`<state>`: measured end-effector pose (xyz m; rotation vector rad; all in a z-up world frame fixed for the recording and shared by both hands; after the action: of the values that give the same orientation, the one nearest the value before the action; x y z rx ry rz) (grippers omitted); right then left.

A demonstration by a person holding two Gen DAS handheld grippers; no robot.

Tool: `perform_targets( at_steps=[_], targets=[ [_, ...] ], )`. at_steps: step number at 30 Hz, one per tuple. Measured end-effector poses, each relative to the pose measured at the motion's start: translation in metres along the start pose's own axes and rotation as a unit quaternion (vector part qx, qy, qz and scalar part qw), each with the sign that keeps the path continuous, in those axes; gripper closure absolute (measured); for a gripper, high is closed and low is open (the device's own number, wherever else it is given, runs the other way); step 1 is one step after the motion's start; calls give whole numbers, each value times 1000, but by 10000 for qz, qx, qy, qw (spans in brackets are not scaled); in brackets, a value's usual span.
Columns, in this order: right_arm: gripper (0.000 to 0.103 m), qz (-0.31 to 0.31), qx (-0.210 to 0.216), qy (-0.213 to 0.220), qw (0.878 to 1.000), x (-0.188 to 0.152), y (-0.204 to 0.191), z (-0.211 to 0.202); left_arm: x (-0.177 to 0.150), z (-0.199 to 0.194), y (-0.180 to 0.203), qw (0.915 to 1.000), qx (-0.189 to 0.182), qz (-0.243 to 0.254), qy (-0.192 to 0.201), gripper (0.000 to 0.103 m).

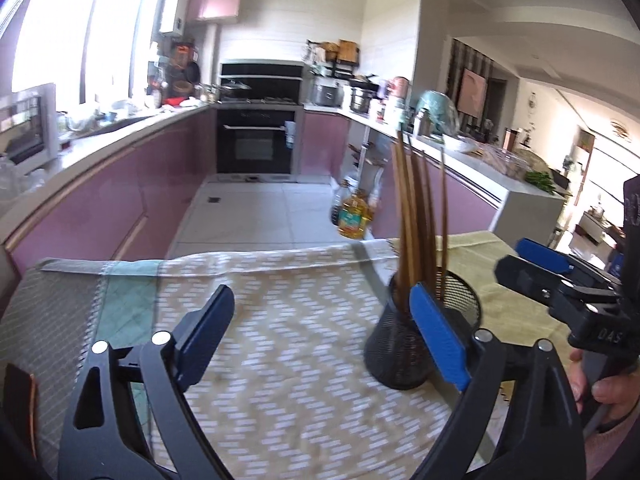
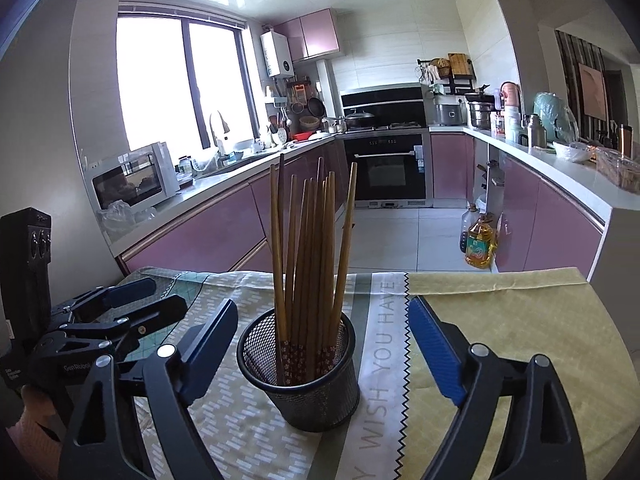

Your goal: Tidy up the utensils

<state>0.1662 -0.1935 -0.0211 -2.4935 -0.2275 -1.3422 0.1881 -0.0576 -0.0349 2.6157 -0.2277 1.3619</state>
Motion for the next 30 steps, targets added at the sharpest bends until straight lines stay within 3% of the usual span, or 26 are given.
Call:
perform_targets(
  at_steps=[3, 11, 30],
  targets=[
    [7, -140, -123, 194, 9996, -4, -7, -8, -2, -17, -9, 9992, 270, -25, 277, 6],
    [6, -258, -301, 395, 9984, -22, -19, -13, -9, -50, -23, 9954, 605, -154, 729, 6],
    [6, -528, -501, 802, 9941, -29, -43, -29, -23, -77, -33, 9893, 942, -200, 1094, 6]
  ],
)
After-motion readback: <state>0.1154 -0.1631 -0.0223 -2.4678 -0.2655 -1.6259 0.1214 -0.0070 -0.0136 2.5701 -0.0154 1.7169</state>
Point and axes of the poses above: each gripper's, at about its wrist camera, not at the fingertips, and z roughly the way its jaws point, y to its right, x to its top, the point moved 9 cm from there along z, roughly the way its jaws point, and after that the axes turned 6 degrees about -y, right-handed, at the moved point
